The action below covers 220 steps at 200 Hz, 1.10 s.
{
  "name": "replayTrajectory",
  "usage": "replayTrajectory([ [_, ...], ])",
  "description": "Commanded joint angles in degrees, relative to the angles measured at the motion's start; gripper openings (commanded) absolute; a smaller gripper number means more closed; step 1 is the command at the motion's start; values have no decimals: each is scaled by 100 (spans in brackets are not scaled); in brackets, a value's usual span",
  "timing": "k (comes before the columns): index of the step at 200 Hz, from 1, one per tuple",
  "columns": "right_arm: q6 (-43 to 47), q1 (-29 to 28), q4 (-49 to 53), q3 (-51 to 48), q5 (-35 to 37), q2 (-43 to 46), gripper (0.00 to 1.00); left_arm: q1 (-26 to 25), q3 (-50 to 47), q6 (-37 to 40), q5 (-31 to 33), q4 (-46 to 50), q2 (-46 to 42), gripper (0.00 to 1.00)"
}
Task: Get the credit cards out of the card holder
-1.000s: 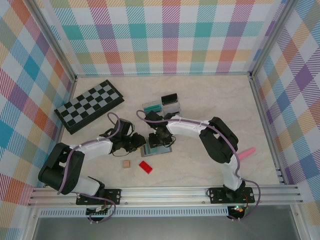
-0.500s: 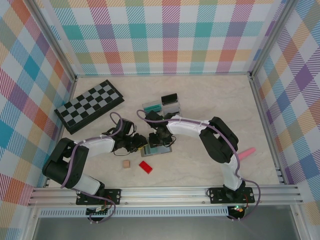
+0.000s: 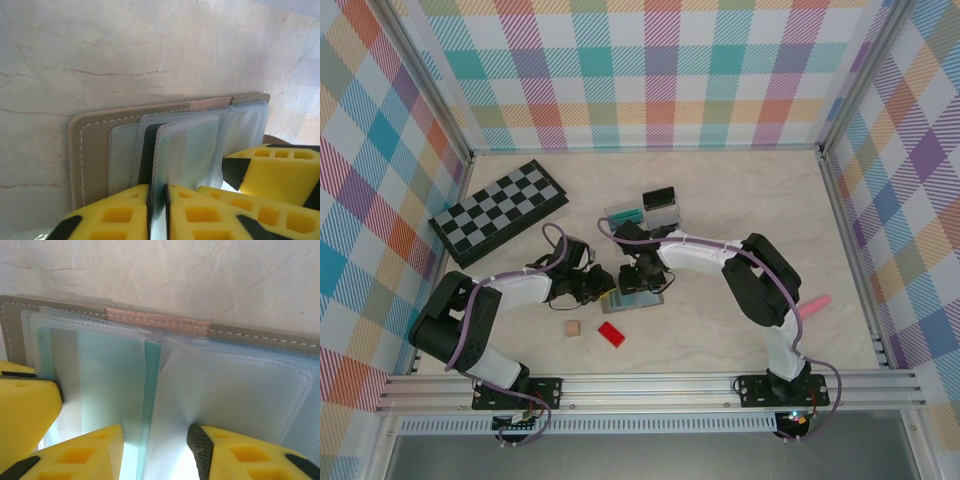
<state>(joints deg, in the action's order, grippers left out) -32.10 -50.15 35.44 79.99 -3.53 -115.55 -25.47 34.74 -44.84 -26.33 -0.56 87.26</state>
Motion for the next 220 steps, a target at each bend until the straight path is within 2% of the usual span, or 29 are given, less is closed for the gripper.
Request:
replayTrajectory([
  [1, 19, 84, 133, -350, 57, -125, 45, -85, 77, 158, -10, 24, 47, 9],
  [30, 20, 175, 48, -441, 112, 530, 49, -85, 107, 291, 199, 283, -95, 3],
  [53, -104, 324, 9, -616, 214, 1174, 55, -88, 204, 464, 418, 693, -262, 0],
  [100, -671, 690, -205, -1393, 774, 2642, 71, -89, 581, 849, 970, 1889, -637, 0],
  [121, -813, 776, -126, -1696, 1060, 3100, 78, -89, 698, 876, 1024, 2076, -785, 0],
  [135, -879, 829, -108, -1867, 1113, 3322, 80, -82, 734, 830, 899, 2035, -816, 7],
  [150, -954, 863, -108, -2015, 1131, 3503, 80, -97, 651, 704, 450, 1705, -744, 20],
  [169, -1008, 889, -125, -2132, 1144, 3651, 81, -130, 468, 391, -289, 726, -499, 36],
  [182, -1028, 891, -122, -2162, 1164, 3704, 81, -178, 451, 251, -565, 393, -286, 40],
  [220, -1049, 903, -61, -2171, 1192, 3759, 81, -382, 484, -82, -798, -245, -46, 49],
])
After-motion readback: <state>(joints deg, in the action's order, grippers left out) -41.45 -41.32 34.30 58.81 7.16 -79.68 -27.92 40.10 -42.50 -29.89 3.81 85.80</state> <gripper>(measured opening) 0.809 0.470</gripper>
